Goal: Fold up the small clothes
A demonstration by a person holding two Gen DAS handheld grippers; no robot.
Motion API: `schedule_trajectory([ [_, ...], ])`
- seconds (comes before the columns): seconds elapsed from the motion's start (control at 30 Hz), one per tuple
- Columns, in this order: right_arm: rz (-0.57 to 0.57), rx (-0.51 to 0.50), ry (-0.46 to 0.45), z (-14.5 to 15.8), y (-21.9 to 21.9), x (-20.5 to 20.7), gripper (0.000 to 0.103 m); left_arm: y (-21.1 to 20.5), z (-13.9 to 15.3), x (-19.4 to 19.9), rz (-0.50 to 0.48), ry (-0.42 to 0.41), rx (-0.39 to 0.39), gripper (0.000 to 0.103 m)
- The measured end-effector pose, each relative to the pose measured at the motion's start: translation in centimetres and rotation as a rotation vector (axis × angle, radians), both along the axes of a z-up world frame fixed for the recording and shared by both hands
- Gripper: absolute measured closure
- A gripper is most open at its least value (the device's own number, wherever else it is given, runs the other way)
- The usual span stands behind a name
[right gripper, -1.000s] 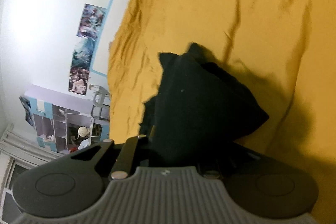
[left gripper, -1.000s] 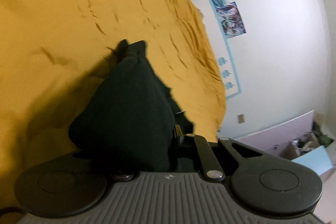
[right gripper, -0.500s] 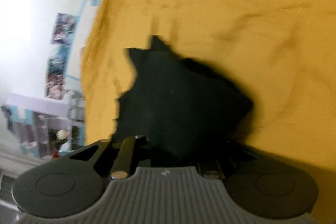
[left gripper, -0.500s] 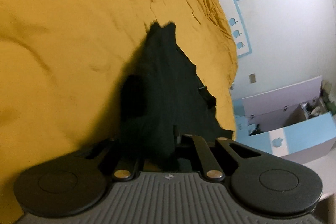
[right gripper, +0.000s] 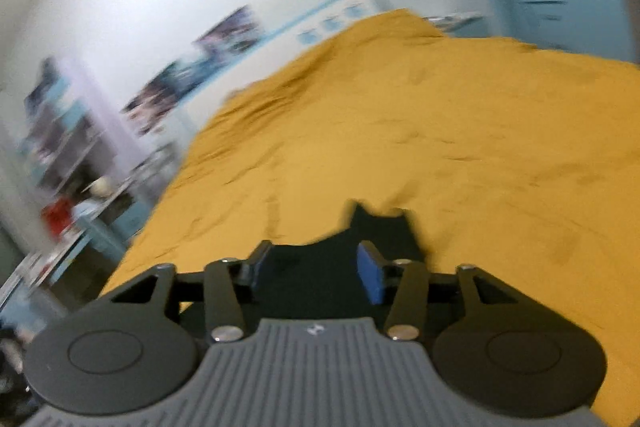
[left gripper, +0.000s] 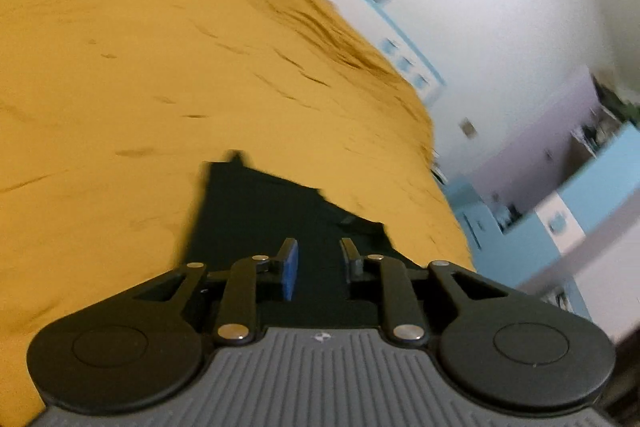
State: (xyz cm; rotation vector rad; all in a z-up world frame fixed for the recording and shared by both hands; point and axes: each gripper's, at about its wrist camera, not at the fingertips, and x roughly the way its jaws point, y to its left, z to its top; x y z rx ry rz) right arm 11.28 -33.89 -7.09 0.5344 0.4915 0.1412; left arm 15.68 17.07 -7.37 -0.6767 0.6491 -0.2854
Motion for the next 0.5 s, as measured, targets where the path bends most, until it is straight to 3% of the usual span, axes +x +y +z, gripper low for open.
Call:
schedule_trajectory([
  [0.17, 0.172, -0.016, 0.114, -3.6, 2.5, 8.3, 0.055, -4.5, -2.6, 8.7, -0.110, 0.042, 0.051, 0.078],
  [0.27, 0.211, -0.036, 0.203, -6.7, 2.8, 11.9, 0.055, -5.4, -4.9, 11.9, -0.126, 0.100, 0.162, 0.078],
  [0.4, 0.177, -0.044, 0.317, -10.1, 1.6, 15.7, 0.057, -4.1, -8.3, 14.7, -0.108, 0.182, 0.255, 0.079],
  [0.5, 0.145, -0.010, 0.341, -11.7, -0.7, 17.0, 0.073, -2.9, -9.8, 16.2, -0.112, 0.211, 0.268, 0.089],
])
